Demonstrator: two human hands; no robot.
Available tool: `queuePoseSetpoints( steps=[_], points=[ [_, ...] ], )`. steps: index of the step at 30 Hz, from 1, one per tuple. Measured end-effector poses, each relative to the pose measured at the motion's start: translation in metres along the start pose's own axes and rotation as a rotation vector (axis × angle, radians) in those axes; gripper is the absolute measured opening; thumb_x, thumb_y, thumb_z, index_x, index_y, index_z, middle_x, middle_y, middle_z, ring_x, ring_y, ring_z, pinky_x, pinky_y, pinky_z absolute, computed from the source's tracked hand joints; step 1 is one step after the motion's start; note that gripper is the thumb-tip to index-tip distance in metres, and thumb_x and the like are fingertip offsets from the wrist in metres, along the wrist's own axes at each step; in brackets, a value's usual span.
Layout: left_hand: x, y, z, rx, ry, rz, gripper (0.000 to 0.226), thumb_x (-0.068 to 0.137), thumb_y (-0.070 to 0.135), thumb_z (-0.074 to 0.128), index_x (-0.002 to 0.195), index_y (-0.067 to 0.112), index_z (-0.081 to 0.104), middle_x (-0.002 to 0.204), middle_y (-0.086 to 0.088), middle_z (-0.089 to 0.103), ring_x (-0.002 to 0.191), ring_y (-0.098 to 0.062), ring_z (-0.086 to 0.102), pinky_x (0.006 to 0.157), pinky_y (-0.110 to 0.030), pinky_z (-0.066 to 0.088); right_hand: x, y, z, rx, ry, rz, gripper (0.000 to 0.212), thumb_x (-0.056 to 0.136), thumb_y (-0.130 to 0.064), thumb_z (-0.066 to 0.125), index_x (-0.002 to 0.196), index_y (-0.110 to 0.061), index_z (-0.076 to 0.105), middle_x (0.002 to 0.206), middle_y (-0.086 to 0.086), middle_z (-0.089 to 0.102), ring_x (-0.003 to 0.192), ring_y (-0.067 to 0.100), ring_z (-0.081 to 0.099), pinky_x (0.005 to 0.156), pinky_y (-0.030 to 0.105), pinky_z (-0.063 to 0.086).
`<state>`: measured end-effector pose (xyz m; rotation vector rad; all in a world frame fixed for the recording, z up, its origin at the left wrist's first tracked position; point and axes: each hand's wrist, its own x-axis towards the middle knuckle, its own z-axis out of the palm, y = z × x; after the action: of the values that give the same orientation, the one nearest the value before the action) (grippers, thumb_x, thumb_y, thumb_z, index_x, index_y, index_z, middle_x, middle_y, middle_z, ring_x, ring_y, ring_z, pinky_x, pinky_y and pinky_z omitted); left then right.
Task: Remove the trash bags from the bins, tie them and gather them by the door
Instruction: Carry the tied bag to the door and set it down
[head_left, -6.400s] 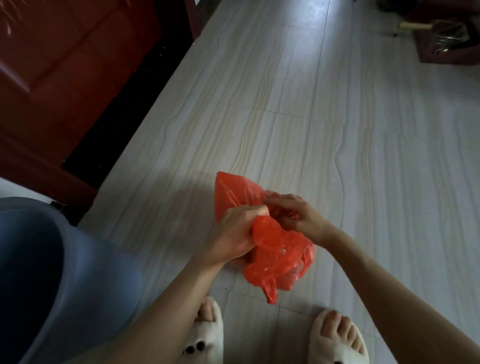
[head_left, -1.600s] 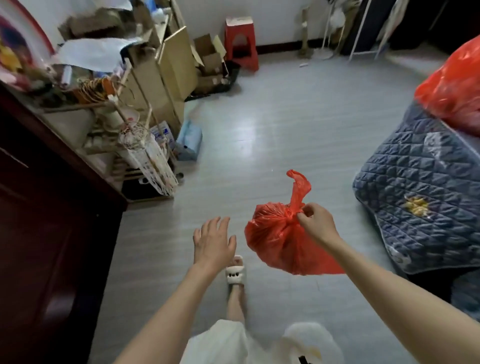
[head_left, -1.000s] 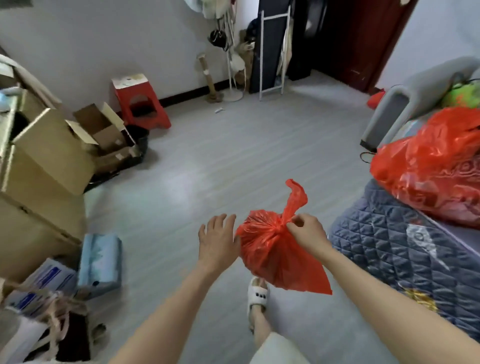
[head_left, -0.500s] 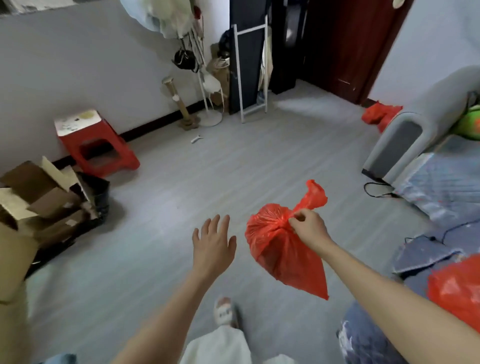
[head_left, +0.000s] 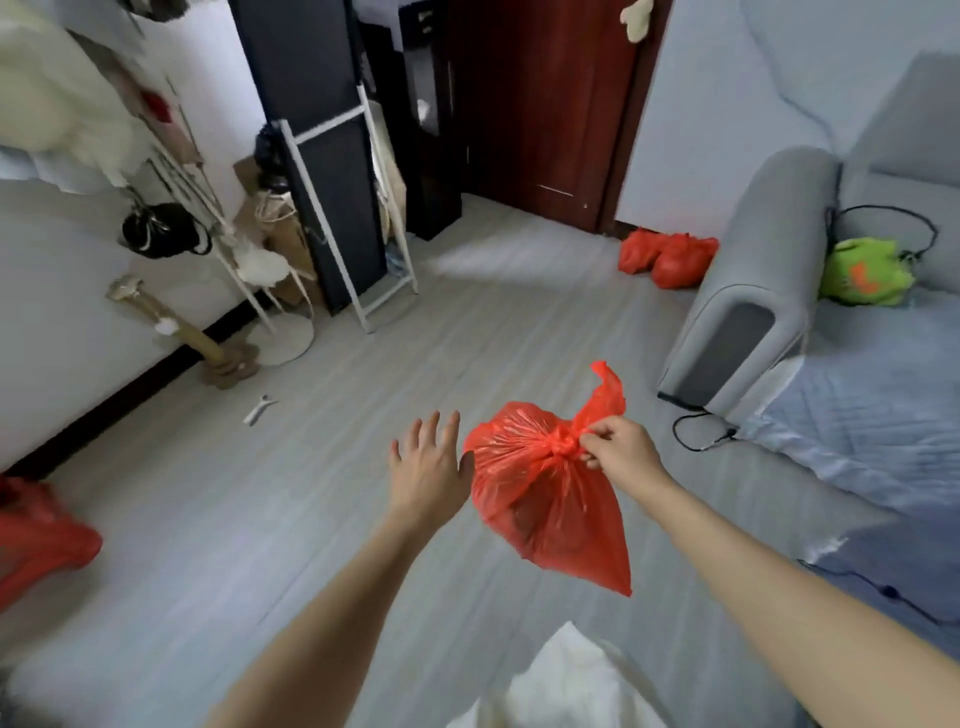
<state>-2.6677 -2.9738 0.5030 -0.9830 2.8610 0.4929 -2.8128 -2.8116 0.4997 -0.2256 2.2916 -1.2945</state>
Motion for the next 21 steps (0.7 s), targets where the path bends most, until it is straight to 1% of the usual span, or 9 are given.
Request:
queuePoseSetpoints(
  steps=[3,5,6,9,14,16,18,19,21],
  points=[
    [0.105,0.036,-0.002,0.016,-0.013,0.105,0.058,0.094,0.041,0.035,0.146,0.023,0.016,0.156,-0.006,0.019,0.144,-0.027,0.015,0.116,-0.05,0.015,0.088,-0.026,-0.016,0.042,0.042,0.001,0.027,0.08,-0.003,0.059,0.062,-0.023,0.056,0.061,0.004,0.06,0.058,0.018,0.059,0.072,0.037,0.052],
    [0.168,0.058,0.001,0.026,-0.025,0.145,0.058,0.094,0.041,0.036,0.146,0.023,0.016,0.156,-0.006,0.02,0.144,-0.026,0.015,0.116,-0.05,0.015,0.149,-0.036,-0.024,0.019,0.049,-0.014,0.027,0.08,-0.005,0.061,0.062,-0.024,0.056,0.059,0.001,0.06,0.06,0.021,0.06,0.074,0.04,0.052],
    [0.216,0.076,0.001,0.026,-0.04,0.172,0.059,0.094,0.04,0.036,0.146,0.023,0.016,0.156,-0.005,0.02,0.144,-0.026,0.016,0.116,-0.05,0.015,0.197,-0.04,-0.032,0.011,0.067,-0.012,0.026,0.079,-0.006,0.061,0.061,-0.024,0.056,0.058,0.0,0.059,0.062,0.022,0.06,0.076,0.041,0.052],
    [0.312,0.111,-0.004,0.042,-0.071,0.186,0.059,0.094,0.04,0.036,0.146,0.022,0.015,0.155,-0.004,0.021,0.143,-0.025,0.017,0.116,-0.049,0.016,0.295,-0.051,-0.053,-0.021,0.089,0.028,0.029,0.078,-0.006,0.061,0.057,-0.024,0.055,0.057,-0.002,0.058,0.07,0.023,0.06,0.08,0.046,0.051],
    [0.469,0.175,-0.041,0.051,-0.028,0.237,0.058,0.094,0.037,0.037,0.146,0.021,0.018,0.153,-0.004,0.023,0.141,-0.026,0.02,0.116,-0.047,0.016,0.44,-0.094,-0.107,-0.023,0.189,0.058,0.033,0.078,-0.006,0.062,0.057,-0.029,0.052,0.069,0.004,0.061,0.079,0.024,0.059,0.086,0.048,0.05],
    [0.528,0.199,-0.049,0.03,-0.014,0.255,0.057,0.094,0.037,0.037,0.145,0.021,0.019,0.153,-0.004,0.023,0.142,-0.025,0.019,0.116,-0.046,0.016,0.502,-0.112,-0.13,-0.02,0.234,0.086,0.033,0.079,-0.007,0.062,0.057,-0.03,0.052,0.076,0.009,0.062,0.083,0.03,0.064,0.088,0.05,0.051],
    [0.575,0.213,-0.051,0.025,-0.057,0.254,0.057,0.095,0.037,0.036,0.146,0.022,0.016,0.154,-0.003,0.02,0.143,-0.024,0.016,0.117,-0.046,0.014,0.552,-0.123,-0.147,-0.016,0.265,0.11,0.031,0.079,-0.008,0.062,0.059,-0.029,0.053,0.081,0.014,0.064,0.092,0.038,0.065,0.089,0.052,0.05],
    [0.609,0.22,-0.048,0.034,-0.077,0.255,0.057,0.095,0.037,0.036,0.146,0.022,0.015,0.155,-0.003,0.019,0.143,-0.024,0.015,0.117,-0.046,0.014,0.585,-0.128,-0.155,-0.004,0.28,0.112,0.026,0.08,-0.008,0.062,0.062,-0.027,0.055,0.081,0.015,0.065,0.093,0.039,0.065,0.089,0.052,0.05],
    [0.668,0.234,-0.042,0.048,-0.11,0.255,0.057,0.095,0.037,0.035,0.146,0.022,0.014,0.155,-0.004,0.018,0.143,-0.025,0.014,0.117,-0.047,0.014,0.638,-0.137,-0.17,0.01,0.318,0.126,0.014,0.08,-0.008,0.061,0.072,-0.019,0.06,0.075,0.013,0.064,0.089,0.038,0.066,0.089,0.053,0.05]
  ],
)
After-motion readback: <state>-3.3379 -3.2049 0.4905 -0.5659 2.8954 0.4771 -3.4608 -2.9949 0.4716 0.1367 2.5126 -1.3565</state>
